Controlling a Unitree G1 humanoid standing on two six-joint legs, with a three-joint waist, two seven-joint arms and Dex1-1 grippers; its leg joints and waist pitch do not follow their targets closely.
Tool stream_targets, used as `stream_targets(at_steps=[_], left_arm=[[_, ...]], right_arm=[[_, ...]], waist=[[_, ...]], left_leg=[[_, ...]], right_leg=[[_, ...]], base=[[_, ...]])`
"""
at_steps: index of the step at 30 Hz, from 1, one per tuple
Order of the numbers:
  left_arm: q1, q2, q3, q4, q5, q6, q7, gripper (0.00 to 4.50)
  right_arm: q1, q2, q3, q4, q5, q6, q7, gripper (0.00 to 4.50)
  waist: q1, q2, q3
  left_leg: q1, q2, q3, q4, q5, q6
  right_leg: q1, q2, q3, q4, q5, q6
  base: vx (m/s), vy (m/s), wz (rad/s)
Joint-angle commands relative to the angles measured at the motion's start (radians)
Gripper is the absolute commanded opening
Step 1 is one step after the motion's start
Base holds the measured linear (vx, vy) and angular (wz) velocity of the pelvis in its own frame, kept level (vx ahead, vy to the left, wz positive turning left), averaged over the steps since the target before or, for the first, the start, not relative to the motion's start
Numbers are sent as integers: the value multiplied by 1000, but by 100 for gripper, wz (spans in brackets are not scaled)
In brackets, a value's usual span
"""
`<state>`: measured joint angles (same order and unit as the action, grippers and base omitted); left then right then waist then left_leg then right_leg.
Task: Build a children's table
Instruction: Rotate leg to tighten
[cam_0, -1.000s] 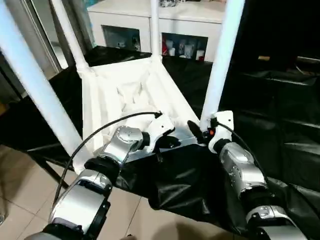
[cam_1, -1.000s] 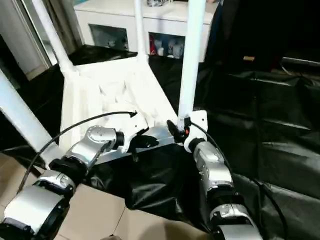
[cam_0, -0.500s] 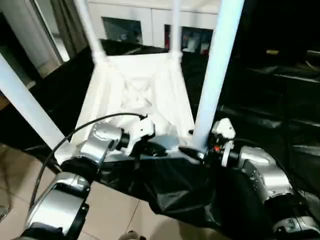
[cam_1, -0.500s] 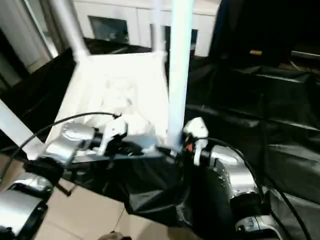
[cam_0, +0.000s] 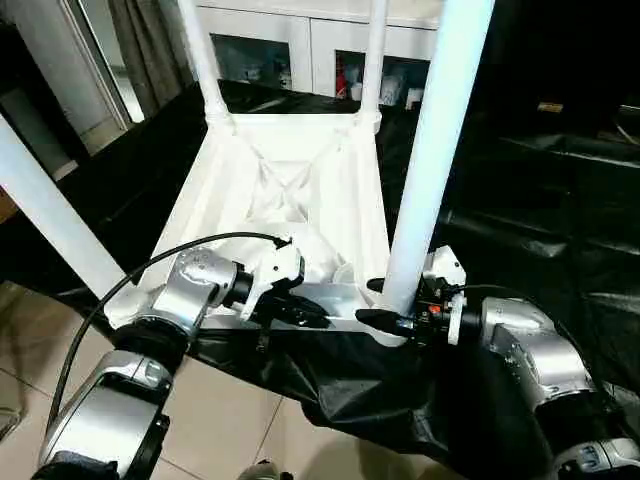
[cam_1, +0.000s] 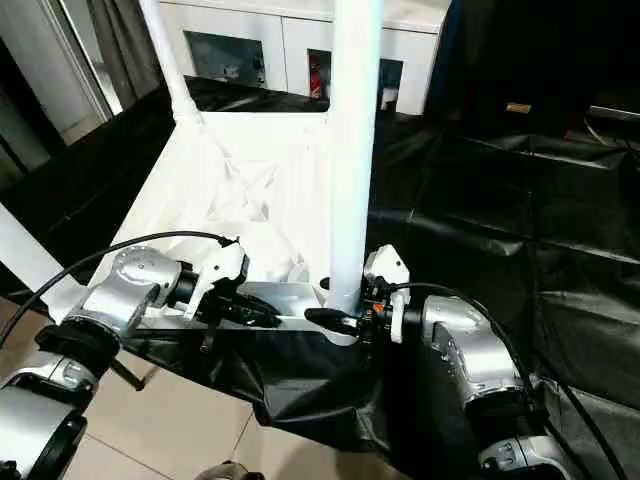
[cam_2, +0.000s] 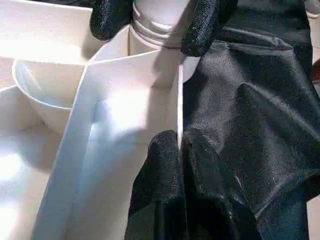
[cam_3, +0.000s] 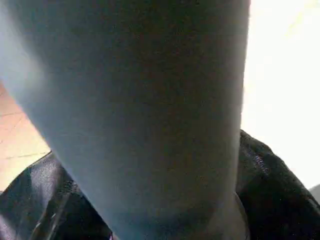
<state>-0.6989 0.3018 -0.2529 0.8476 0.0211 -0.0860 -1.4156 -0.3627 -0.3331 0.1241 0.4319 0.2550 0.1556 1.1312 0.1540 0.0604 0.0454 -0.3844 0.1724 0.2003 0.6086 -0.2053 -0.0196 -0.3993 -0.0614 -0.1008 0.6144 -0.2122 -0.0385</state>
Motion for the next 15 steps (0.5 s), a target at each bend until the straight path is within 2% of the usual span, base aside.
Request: stream_targets(at_steps=[1, 2, 3, 4, 5, 6, 7, 8, 9, 10, 11, 12, 13, 14, 15], left_arm=[[2, -25, 4, 4, -10, 21, 40, 0], [-12, -43, 10, 32, 8, 18, 114, 0], [-23, -57, 13, 54, 23, 15, 172, 0], [-24, -57, 14, 55, 24, 14, 175, 0], [-38, -74, 18, 80, 38, 17, 244, 0], [-54, -99, 24, 105, 47, 24, 312, 0], [-63, -116, 25, 116, 53, 28, 351, 0], [-67, -123, 25, 120, 55, 29, 367, 0], [-76, -145, 25, 129, 60, 35, 405, 0], [-81, -157, 25, 133, 62, 38, 425, 0], [-89, -176, 24, 140, 66, 43, 454, 0], [-99, -198, 23, 148, 71, 49, 491, 0], [-109, -218, 23, 159, 75, 51, 518, 0], [-117, -238, 22, 167, 77, 53, 538, 0], [-124, -257, 20, 176, 78, 50, 549, 0]], right_arm=[[23, 29, 26, 17, -20, 38, -50, 265], [22, 55, 17, 60, -58, 20, -149, 265], [18, 76, 8, 97, -84, 9, -228, 265], [17, 78, 7, 99, -86, 9, -232, 264], [9, 106, -12, 137, -98, 3, -318, 264], [-2, 140, -41, 179, -105, -2, -423, 263], [-10, 162, -59, 201, -107, 1, -492, 263], [-14, 172, -67, 209, -109, 3, -521, 263], [-23, 193, -87, 229, -110, 7, -591, 263], [-28, 204, -96, 239, -111, 8, -625, 263], [-39, 222, -109, 256, -111, 7, -674, 263], [-53, 244, -124, 275, -106, 9, -726, 263], [-68, 266, -136, 293, -102, 9, -763, 263], [-83, 287, -142, 305, -97, 13, -783, 263], [-96, 307, -136, 311, -103, 7, -786, 263]], waist=[[3, -8, -72], [2, -7, -68], [-1, -4, -63], [-4, -7, -58], [-8, -7, -52], [-18, -1, -38], [-23, 1, -35], [-34, -3, -26], [-46, -2, -28], [-50, -1, -32], [-55, 5, -36], [-59, 10, -37], [-61, 9, -37], [-64, 9, -34], [-63, 10, -32]], left_leg=[[16, 87, -44, -61, -49, 112], [16, 87, -44, -64, -70, 100], [20, 84, -43, -68, -114, 77], [23, 84, -43, -73, -144, 63], [30, 80, -44, -77, -206, 35], [45, 80, -47, -86, -283, 3], [55, 77, -50, -88, -321, -12], [66, 71, -57, -90, -391, -35], [67, 71, -64, -96, -419, -46], [67, 73, -68, -100, -422, -46], [65, 74, -68, -105, -407, -39], [66, 78, -65, -108, -395, -34], [65, 78, -65, -110, -391, -34], [69, 74, -61, -109, -404, -33], [79, 69, -59, -104, -421, -31]], right_leg=[[54, -123, 66, -55, 22, -208], [51, -124, 67, -62, -15, -204], [49, -124, 66, -73, -90, -195], [48, -124, 66, -82, -148, -187], [49, -127, 66, -97, -280, -165], [39, -128, 66, -118, -432, -139], [39, -129, 62, -126, -507, -123], [39, -131, 53, -144, -642, -79], [49, -134, 47, -154, -680, -46], [53, -134, 46, -153, -660, -44], [56, -132, 46, -153, -609, -44], [55, -133, 47, -154, -550, -62], [56, -131, 46, -151, -524, -71], [49, -129, 46, -153, -520, -80], [44, -131, 44, -158, -543, -81]], base=[[0, 0, 0], [0, 0, 0], [0, 0, 0], [0, 0, 0], [0, 0, 0], [-55, 0, 0], [-55, 0, 0], [-62, 8, -6], [-51, 27, -13], [-51, 27, -13], [0, 0, 0], [0, 0, 0], [0, 0, 0], [0, 0, 0], [0, 0, 0]])
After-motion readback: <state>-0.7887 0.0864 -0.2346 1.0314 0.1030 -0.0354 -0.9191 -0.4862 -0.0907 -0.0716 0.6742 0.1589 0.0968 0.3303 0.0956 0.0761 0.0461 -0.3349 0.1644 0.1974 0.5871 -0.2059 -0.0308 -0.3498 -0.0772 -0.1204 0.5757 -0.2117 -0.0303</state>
